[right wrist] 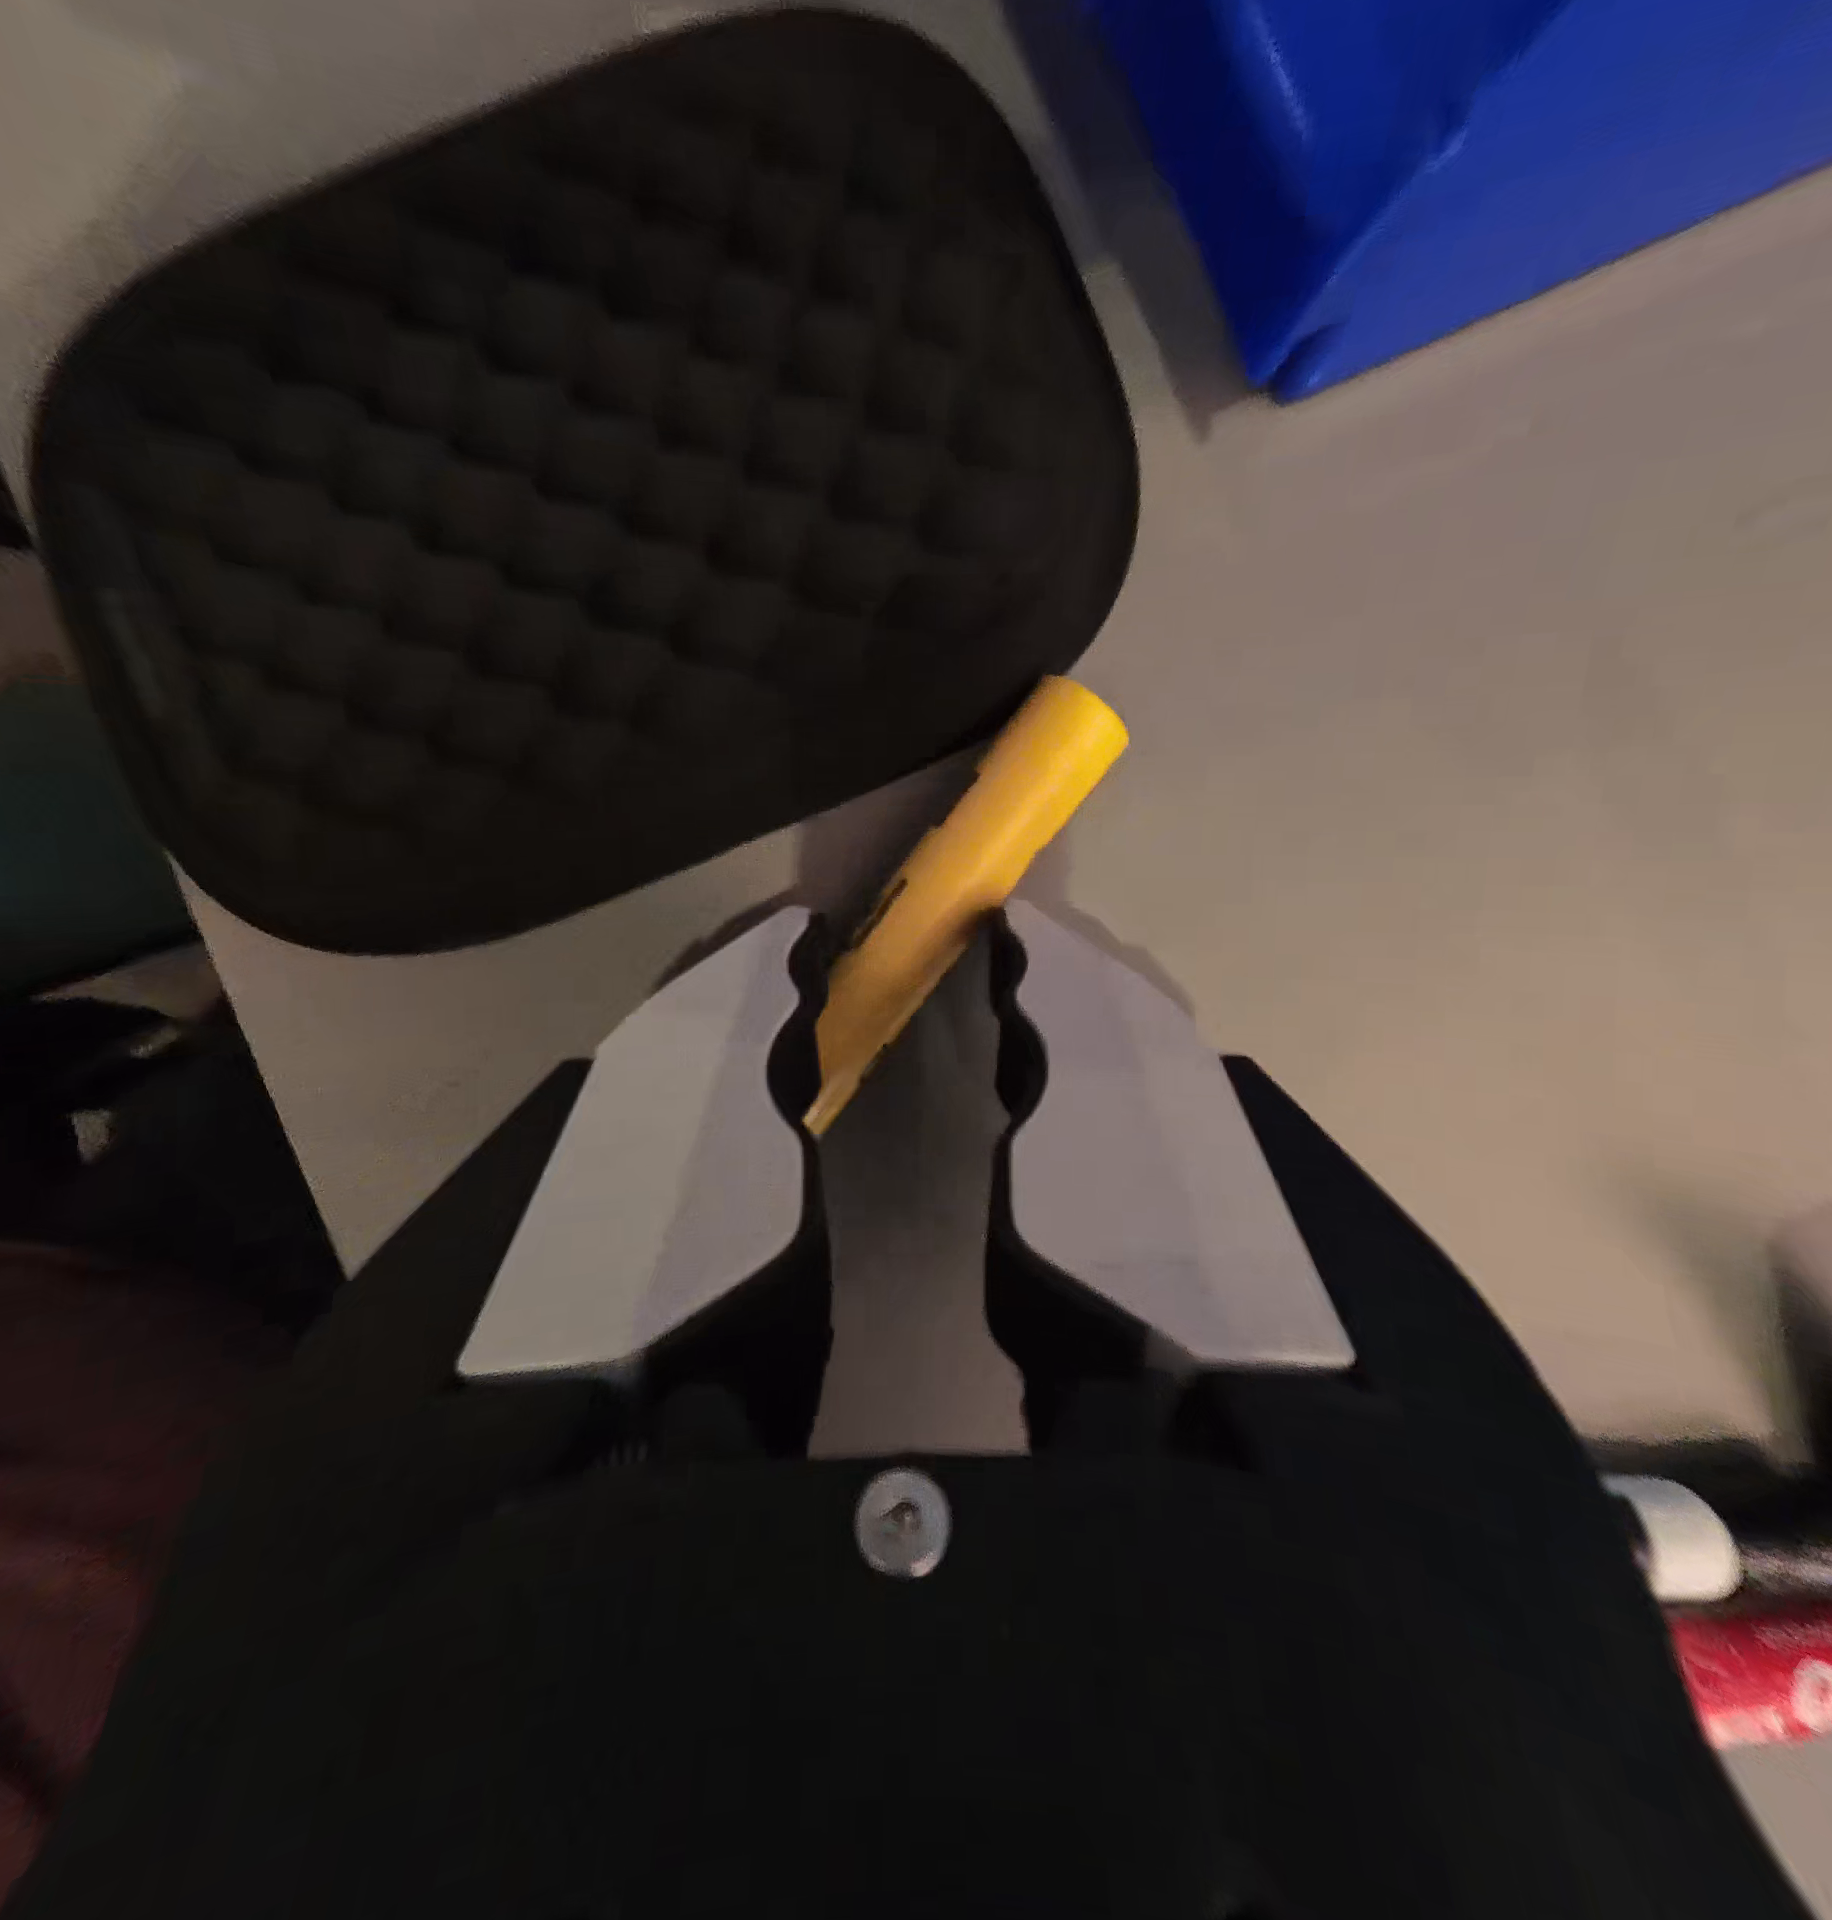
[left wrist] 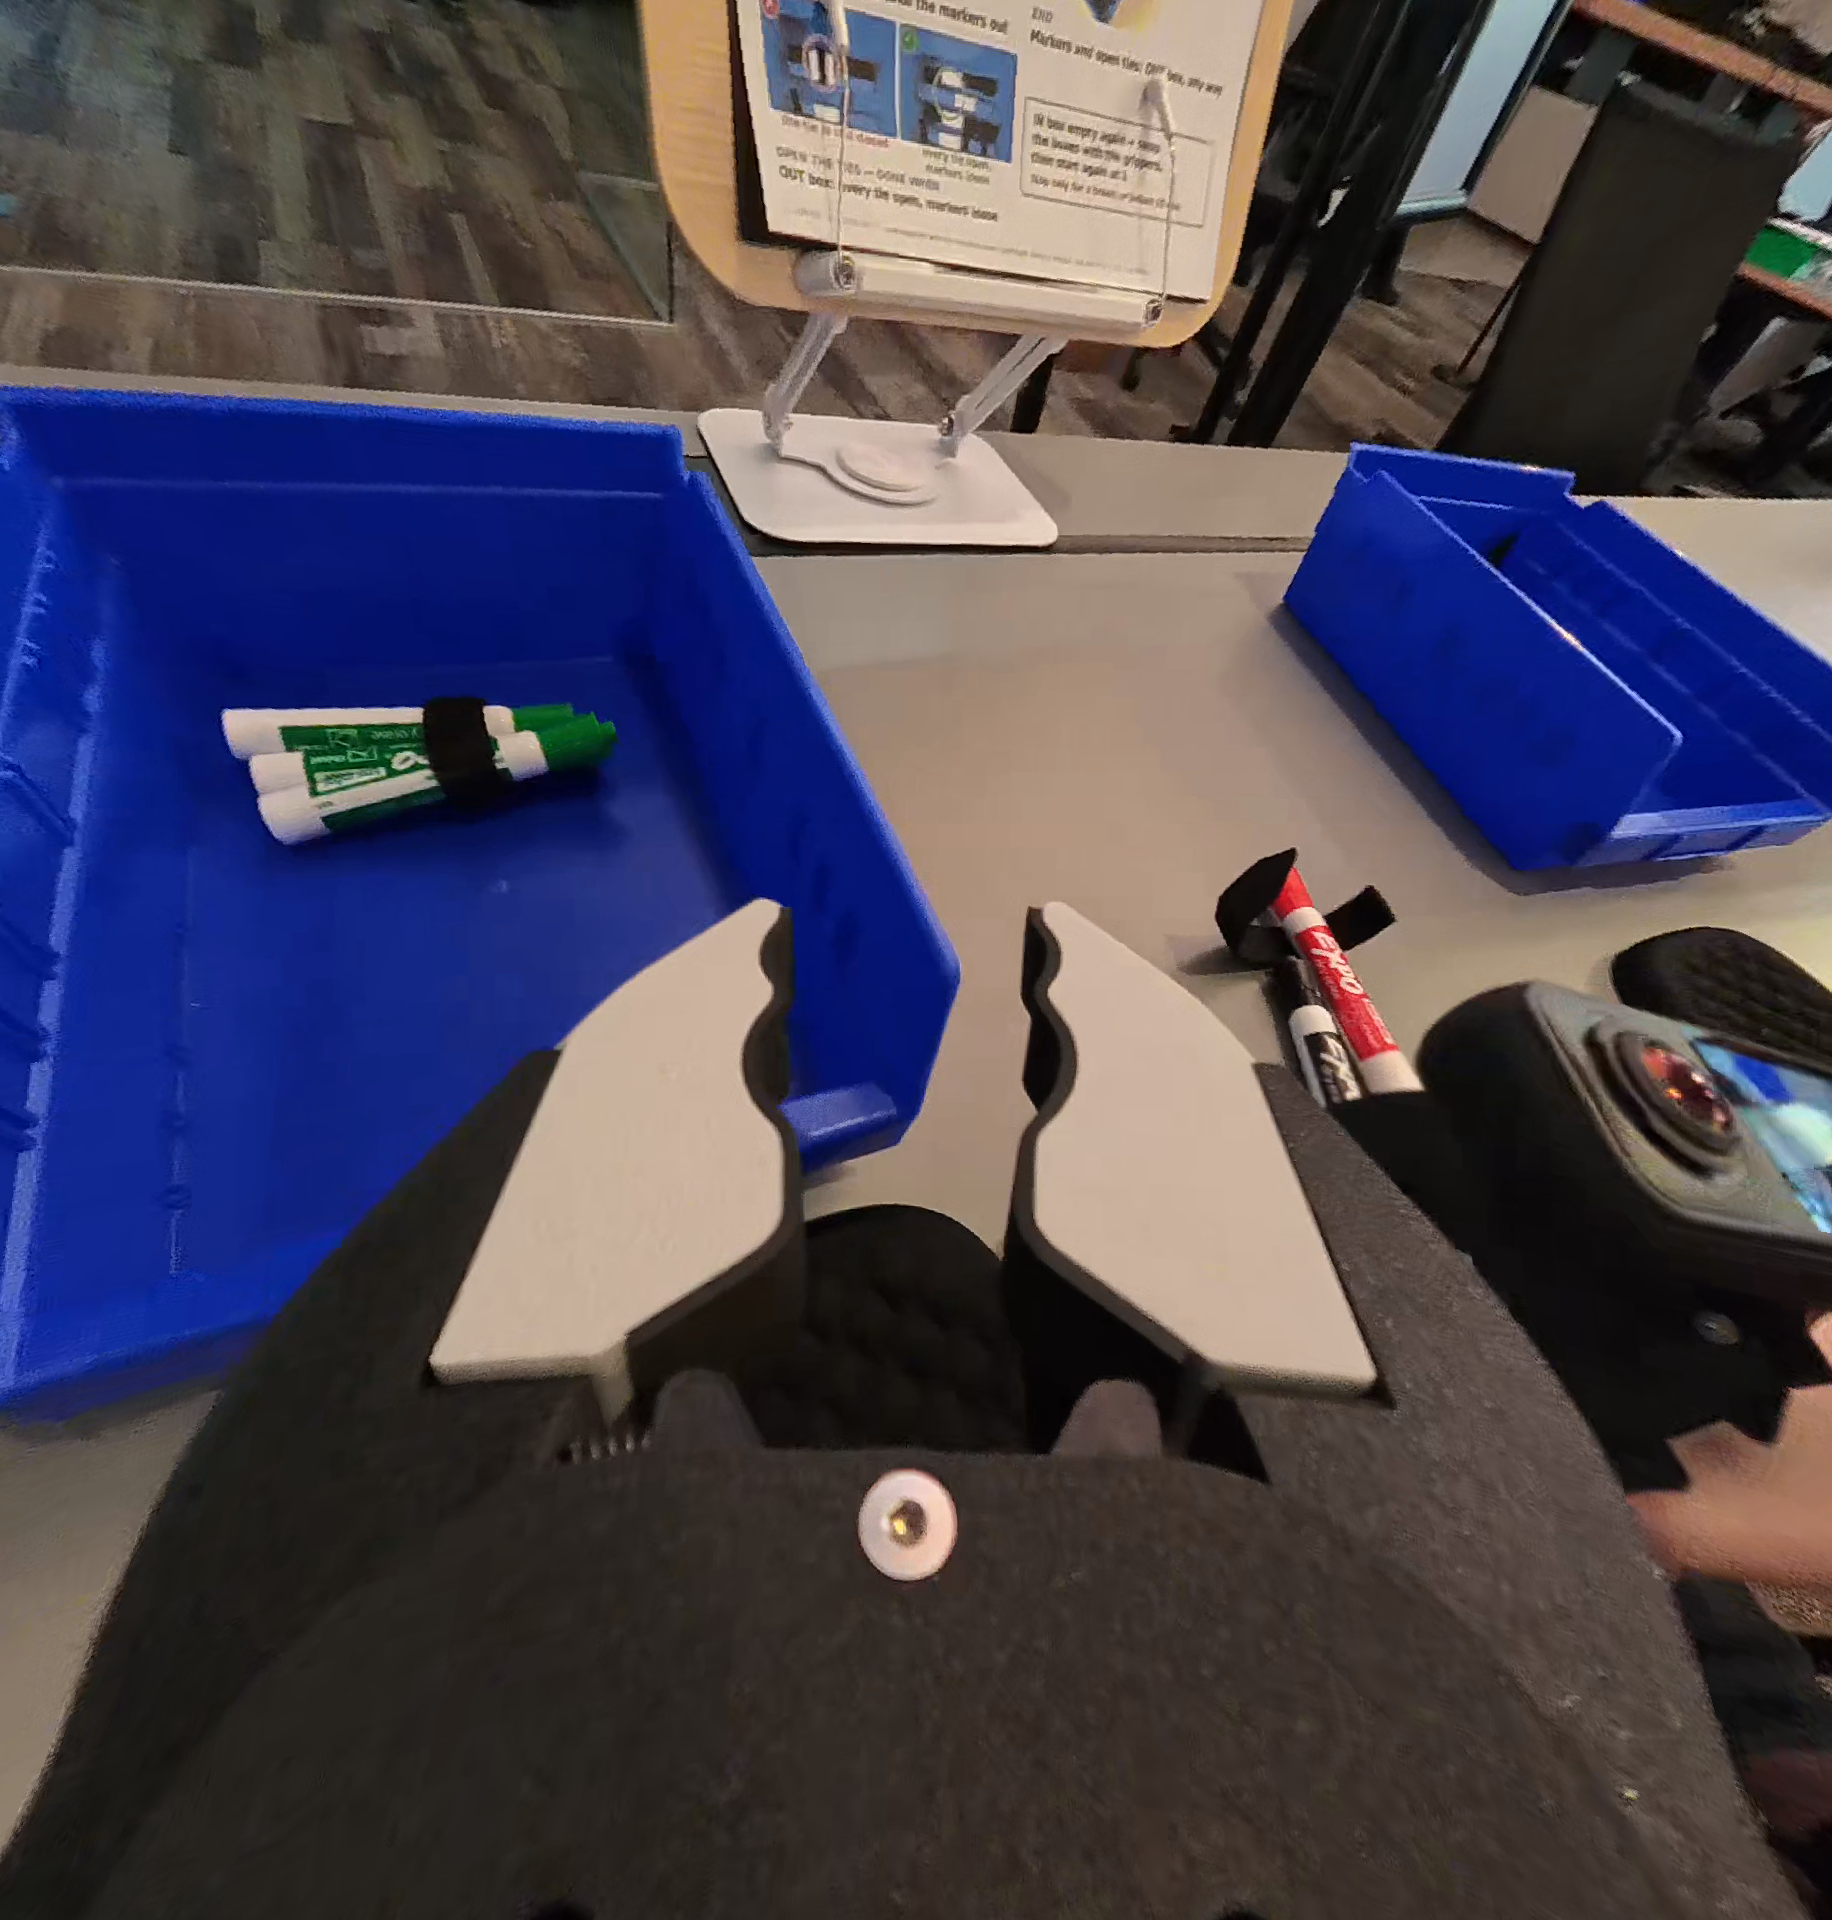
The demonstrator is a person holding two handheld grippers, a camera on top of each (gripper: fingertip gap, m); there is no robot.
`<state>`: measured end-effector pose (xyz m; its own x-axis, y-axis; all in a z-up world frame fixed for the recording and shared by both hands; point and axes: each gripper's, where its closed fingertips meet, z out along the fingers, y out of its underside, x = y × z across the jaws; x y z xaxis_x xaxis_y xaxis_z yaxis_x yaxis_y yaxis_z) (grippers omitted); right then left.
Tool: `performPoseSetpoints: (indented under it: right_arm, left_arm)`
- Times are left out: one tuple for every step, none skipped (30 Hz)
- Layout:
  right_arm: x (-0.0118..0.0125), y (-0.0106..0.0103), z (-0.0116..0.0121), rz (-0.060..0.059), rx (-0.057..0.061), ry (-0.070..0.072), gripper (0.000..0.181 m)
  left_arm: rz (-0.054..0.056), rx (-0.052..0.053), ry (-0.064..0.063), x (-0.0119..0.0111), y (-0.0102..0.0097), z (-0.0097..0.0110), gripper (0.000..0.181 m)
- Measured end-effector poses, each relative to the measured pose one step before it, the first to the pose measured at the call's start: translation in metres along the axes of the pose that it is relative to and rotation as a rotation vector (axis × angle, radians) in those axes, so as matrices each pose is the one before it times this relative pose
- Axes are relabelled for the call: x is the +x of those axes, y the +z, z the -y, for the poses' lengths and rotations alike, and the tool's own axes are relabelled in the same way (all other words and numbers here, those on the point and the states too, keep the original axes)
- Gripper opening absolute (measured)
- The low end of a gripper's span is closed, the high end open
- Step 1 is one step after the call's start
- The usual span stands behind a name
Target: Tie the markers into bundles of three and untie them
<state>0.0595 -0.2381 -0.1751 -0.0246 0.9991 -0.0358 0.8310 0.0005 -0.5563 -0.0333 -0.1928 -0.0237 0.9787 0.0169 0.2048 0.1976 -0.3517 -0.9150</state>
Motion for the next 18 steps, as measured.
performPoseSetpoints:
  right_arm:
    - [0.00397, -0.00169, -0.00195, -0.0081, -0.0244, -0.0071, 0.027]
    - [0.00593, -0.00289, -0.00102, -0.0018, -0.0058, 0.0016, 0.022]
    - [0.00691, -0.00534, 0.00029, 0.0076, 0.0157, 0.0110, 0.019]
    - [0.00721, -0.00881, 0.00213, 0.0184, 0.0351, 0.0222, 0.019]
    - [0.00768, -0.01325, 0.00397, 0.0237, 0.0462, 0.0283, 0.019]
    - [0.00864, -0.01767, 0.00535, 0.0202, 0.0513, 0.0199, 0.019]
    - [0.01090, -0.02184, 0.00593, 0.0076, 0.0528, 0.0092, 0.020]
    - [0.01243, -0.02571, 0.00726, 0.0042, 0.0543, 0.0061, 0.020]
    - [0.00980, -0.02992, 0.01021, 0.0263, 0.0627, -0.0179, 0.020]
    - [0.01267, -0.03424, 0.01046, 0.0073, 0.0527, -0.0293, 0.020]
    - [0.02535, -0.03787, 0.00918, -0.0636, 0.0332, -0.0220, 0.020]
    - [0.03562, -0.03731, 0.00823, -0.0961, 0.0295, -0.0482, 0.019]
    - [0.04064, -0.03040, 0.00159, -0.0801, 0.0094, -0.0739, 0.019]
    - [0.04476, -0.02034, -0.01235, -0.0644, -0.0396, -0.0420, 0.019]
    - [0.04287, -0.00908, -0.02391, -0.0348, -0.0708, 0.0032, 0.019]
    - [0.03726, 0.00141, -0.02879, -0.0016, -0.0730, 0.0277, 0.020]
    - [0.03155, 0.00891, -0.02980, 0.0137, -0.0710, 0.0406, 0.020]
    - [0.02771, 0.01344, -0.02883, 0.0059, -0.0728, 0.0483, 0.019]
  left_arm:
    - [-0.0065, -0.0012, -0.0019, -0.00003, -0.00207, -0.00221, 0.042]
    - [-0.0039, -0.0029, 0.0037, 0.00006, -0.00175, -0.00224, 0.042]
    - [-0.0030, -0.0058, 0.0067, 0.00004, -0.00156, -0.00253, 0.041]
    - [-0.0008, -0.0098, 0.0058, -0.00013, -0.00154, -0.00273, 0.040]
    - [0.0024, -0.0051, 0.0034, -0.00053, -0.00151, -0.00211, 0.040]
    - [0.0015, 0.0006, 0.0017, -0.00041, -0.00163, -0.00113, 0.040]
    - [-0.0011, 0.0012, -0.0007, -0.00006, -0.00167, -0.00083, 0.040]
    - [-0.0029, -0.0008, -0.0008, 0.00032, -0.00152, -0.00078, 0.039]
    - [-0.0003, -0.0003, 0.0002, -0.00007, -0.00142, -0.00058, 0.039]
    - [0.0021, -0.0017, 0.0020, -0.00020, -0.00135, -0.00065, 0.039]
    - [0.0041, -0.0050, 0.0036, -0.00036, -0.00115, -0.00084, 0.039]
    - [0.0039, -0.0063, 0.0059, -0.00011, -0.00085, -0.00093, 0.039]
    - [0.0019, -0.0051, 0.0074, 0.00036, -0.00059, -0.00064, 0.039]
    - [0.0022, 0.0002, 0.0063, 0.00080, -0.00014, 0.00011, 0.039]
    - [0.0017, 0.0011, 0.0041, 0.00106, 0.00055, 0.00006, 0.039]
    - [0.0001, 0.0000, 0.0025, 0.00143, 0.00127, -0.00019, 0.039]
    - [-0.0008, -0.0013, 0.0009, 0.00149, 0.00197, -0.00043, 0.039]
    - [0.0015, -0.0028, -0.0016, 0.00104, 0.00238, -0.00056, 0.038]
